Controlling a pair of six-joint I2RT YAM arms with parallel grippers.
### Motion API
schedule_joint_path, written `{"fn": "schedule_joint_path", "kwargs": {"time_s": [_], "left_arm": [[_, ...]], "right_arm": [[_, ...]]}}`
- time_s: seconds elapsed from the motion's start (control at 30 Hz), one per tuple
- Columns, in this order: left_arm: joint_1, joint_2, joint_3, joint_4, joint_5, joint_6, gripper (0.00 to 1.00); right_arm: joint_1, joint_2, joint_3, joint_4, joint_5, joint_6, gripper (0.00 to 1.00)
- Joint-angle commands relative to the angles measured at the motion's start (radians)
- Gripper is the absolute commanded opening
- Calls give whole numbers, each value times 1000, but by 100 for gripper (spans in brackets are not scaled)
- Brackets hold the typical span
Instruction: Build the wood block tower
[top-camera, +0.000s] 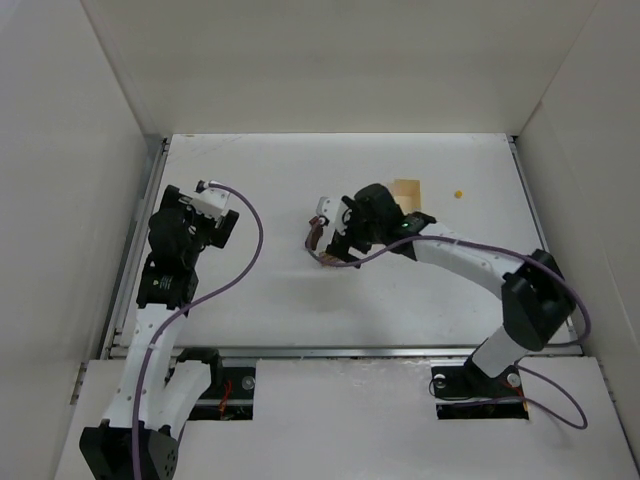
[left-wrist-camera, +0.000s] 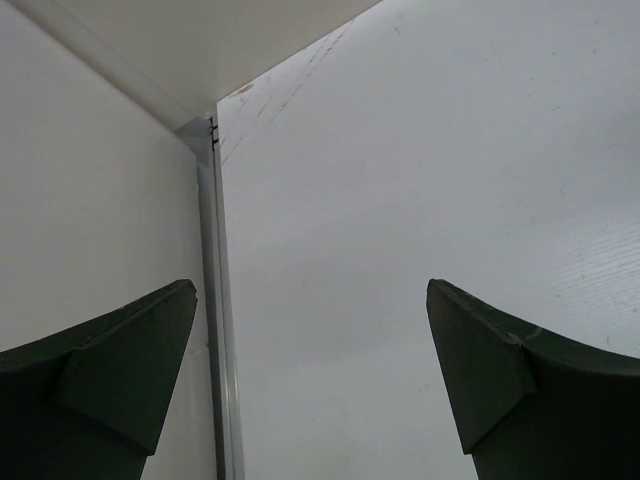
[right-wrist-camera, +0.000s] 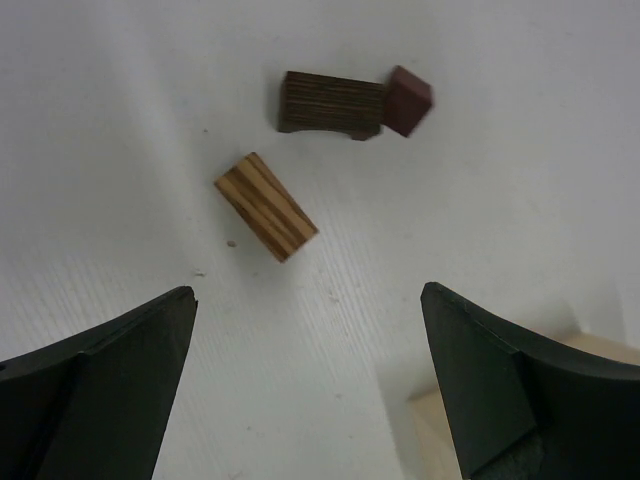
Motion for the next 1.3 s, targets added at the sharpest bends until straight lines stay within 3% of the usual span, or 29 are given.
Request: {"fn": "schedule_joint_path", "kwargs": {"time_s": [0.0, 0.13, 0.5, 0.67, 0.87, 1.0, 1.03, 1.07, 1.1, 1.27], "left_arm": [[-3, -14, 18, -20, -2, -36, 100], [-3, -33, -7, -20, -33, -22, 100], [-3, -33, -48, -30, -66, -13, 100], [-3, -33, -48, -30, -66, -13, 100], [-3, -33, -58, -39, -66, -4, 100], [-3, -33, -58, -39, -57, -4, 100], [-3, -33, -58, -39, -57, -4, 100], [-3, -33, -58, -48, -46, -4, 100], [-3, -33, -58, -48, -36, 8, 100], [-3, -33, -46, -68, 30, 28, 100]], "right_arm": [[63, 85, 90, -29, 11, -121, 98], [95, 214, 160, -52, 37, -145, 95], [104, 372, 253, -85, 57, -190, 85], [104, 392, 253, -94, 48, -190, 64], [104, 392, 242, -105, 48, -190, 57], [104, 392, 242, -105, 48, -190, 38], [104, 380, 242, -105, 48, -179, 15], [104, 380, 242, -92, 48, -169, 4], [104, 366, 242, -92, 57, -146, 0], [80, 311, 184, -45, 57, -98, 0]]}}
